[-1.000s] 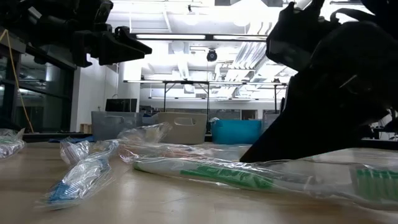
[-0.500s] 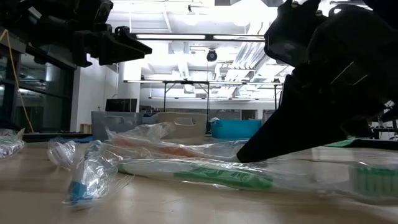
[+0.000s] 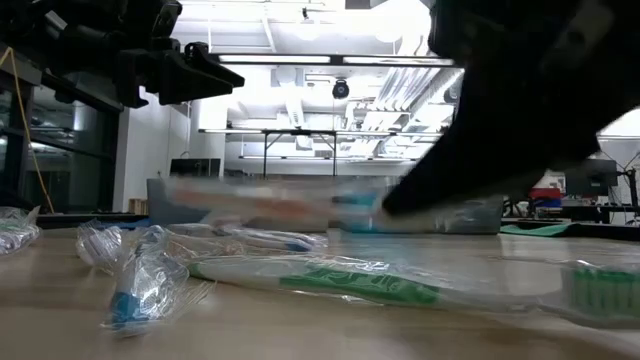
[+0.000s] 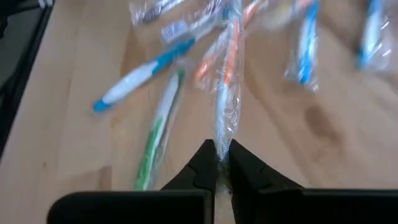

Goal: Pick & Place Toothbrushes
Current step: Put the orange toothbrush into the left black bin

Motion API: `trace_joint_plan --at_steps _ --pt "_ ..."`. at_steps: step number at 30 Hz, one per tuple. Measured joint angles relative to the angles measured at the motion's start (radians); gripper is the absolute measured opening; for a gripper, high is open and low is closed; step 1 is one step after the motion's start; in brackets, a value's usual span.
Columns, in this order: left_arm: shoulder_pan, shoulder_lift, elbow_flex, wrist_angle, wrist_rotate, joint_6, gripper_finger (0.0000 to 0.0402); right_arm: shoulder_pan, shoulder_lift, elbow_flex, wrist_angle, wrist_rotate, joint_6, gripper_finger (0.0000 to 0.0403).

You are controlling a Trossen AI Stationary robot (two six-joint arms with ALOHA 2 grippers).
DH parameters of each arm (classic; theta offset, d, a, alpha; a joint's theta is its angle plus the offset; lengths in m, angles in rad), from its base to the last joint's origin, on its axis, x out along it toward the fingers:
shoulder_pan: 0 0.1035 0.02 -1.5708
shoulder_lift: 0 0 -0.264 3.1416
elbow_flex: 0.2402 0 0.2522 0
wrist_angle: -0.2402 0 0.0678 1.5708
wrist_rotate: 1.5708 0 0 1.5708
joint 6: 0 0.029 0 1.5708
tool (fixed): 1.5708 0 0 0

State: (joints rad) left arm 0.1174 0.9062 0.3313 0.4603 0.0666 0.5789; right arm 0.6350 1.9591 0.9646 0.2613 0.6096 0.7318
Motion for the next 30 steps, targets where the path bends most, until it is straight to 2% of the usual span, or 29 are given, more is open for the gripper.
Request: trace_joint_plan --at_steps 6,12,25,30 --pt "0.000 0.000 0.000 0.000 0.000 0.000 0.0212 -0.001 -0.077 0.001 -0.047 0.068 -0.053 0.0011" --pt "0.000 0.000 0.000 0.002 0.000 -0.007 0.0212 -0.028 -0.096 0.001 -0.051 0.173 -0.142 0.0011" --pt "0.000 0.000 0.000 0.001 0.019 -0.008 0.0212 -0.178 -0.120 0.000 -0.055 0.185 -0.206 0.0011" --pt "0.000 0.000 0.000 0.000 0.020 -0.008 0.0212 -0.235 -0.129 0.001 -0.041 0.238 -0.206 0.0011"
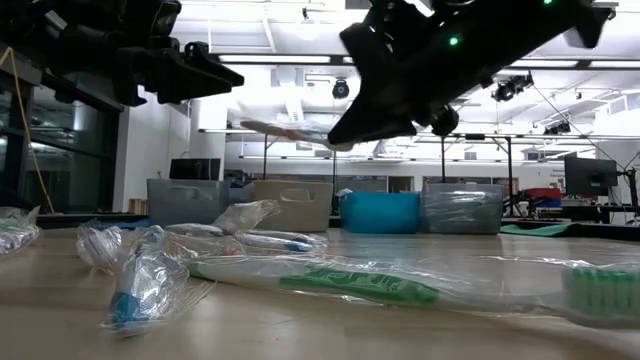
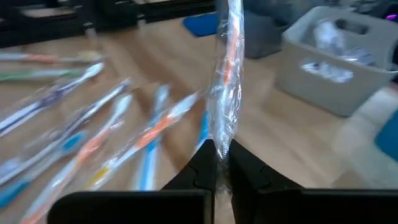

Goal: Pick & Place Toothbrushes
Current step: Put the orange toothbrush into the left black bin

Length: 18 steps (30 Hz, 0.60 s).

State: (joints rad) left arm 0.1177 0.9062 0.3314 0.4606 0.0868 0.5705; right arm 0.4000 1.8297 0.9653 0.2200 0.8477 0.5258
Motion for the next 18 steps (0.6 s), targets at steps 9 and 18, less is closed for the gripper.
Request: trace_joint_plan --at_steps 9,18 --pt "0.000 0.000 0.000 -0.001 -0.035 0.000 0.0212 -0.039 -0.007 0.000 -0.003 0.110 0.043 0.0011" --pt "0.000 0.029 0.001 -0.052 -0.056 0.160 0.0212 -0.119 -0.041 0.000 0.006 -0.157 0.137 0.0012"
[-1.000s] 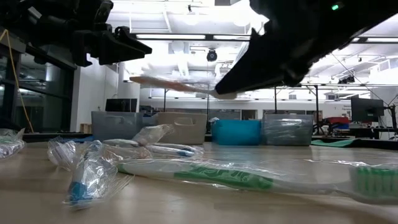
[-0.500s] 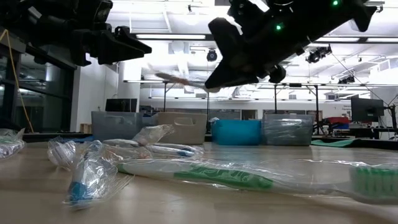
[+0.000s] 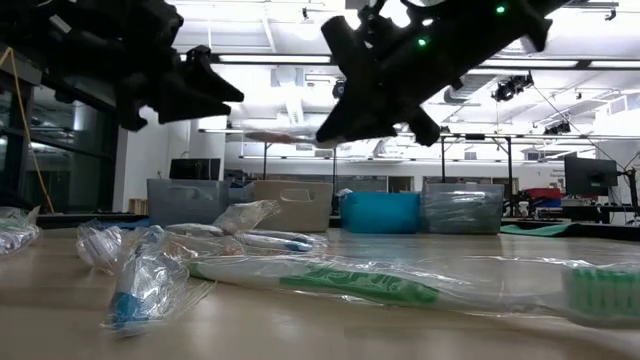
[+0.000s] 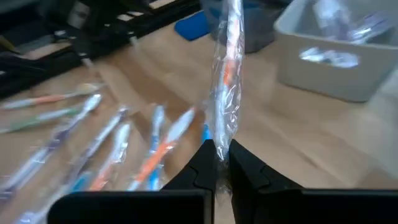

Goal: Pick & Place Toothbrushes
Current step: Put the orange toothbrush into the left black bin

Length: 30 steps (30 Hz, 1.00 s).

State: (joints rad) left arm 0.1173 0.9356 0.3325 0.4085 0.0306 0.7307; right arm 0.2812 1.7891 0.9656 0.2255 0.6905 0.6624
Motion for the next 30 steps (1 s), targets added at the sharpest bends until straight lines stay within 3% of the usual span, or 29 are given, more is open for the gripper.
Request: trace_joint_plan --at_steps 5,15,30 --pt "0.000 0.018 0.000 -0.003 -0.023 0.145 0.0212 -0.039 -0.009 0.000 0.004 -0.092 0.002 0.0012" --pt "0.000 0.018 0.038 -0.013 -0.067 0.461 0.0212 -0.083 -0.016 0.000 0.002 -0.174 0.015 0.0012" --pt "0.000 0.018 0.088 -0.195 -0.130 0.646 0.0212 -0.125 -0.016 0.000 0.033 -0.273 0.033 0.0013"
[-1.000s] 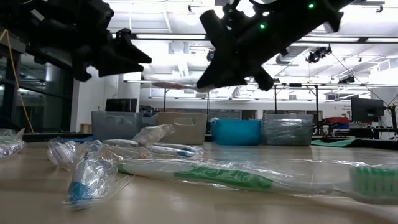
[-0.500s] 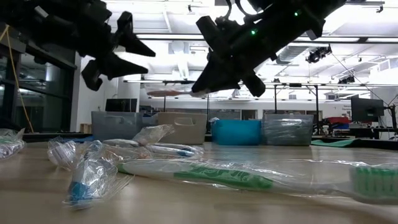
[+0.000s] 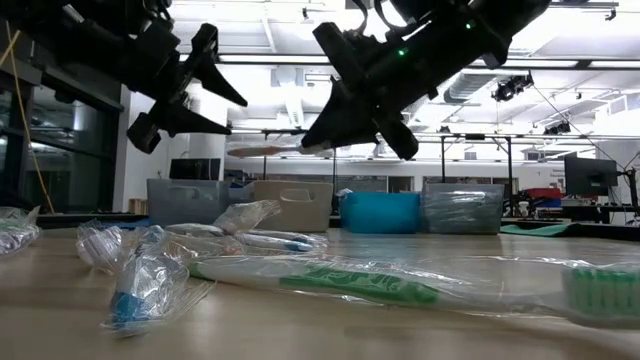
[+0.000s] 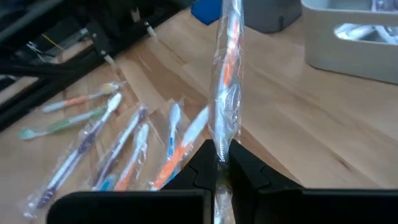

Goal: Pick & Place Toothbrushes
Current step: Put the orange toothbrush into the left black bin

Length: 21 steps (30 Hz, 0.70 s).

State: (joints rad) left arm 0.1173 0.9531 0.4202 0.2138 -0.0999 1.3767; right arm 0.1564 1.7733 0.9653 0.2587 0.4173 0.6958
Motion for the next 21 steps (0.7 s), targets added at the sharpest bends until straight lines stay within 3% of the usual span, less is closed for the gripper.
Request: trace_joint_plan --at_steps 15,21 --pt "0.000 0.000 0.000 -0.045 -0.078 0.032 0.0210 -0.042 0.000 0.000 0.143 -0.152 -0.060 0.0013" --pt "0.000 0.000 0.000 -0.045 -0.096 0.032 0.0158 -0.041 0.000 0.000 0.145 -0.165 -0.064 0.0013"
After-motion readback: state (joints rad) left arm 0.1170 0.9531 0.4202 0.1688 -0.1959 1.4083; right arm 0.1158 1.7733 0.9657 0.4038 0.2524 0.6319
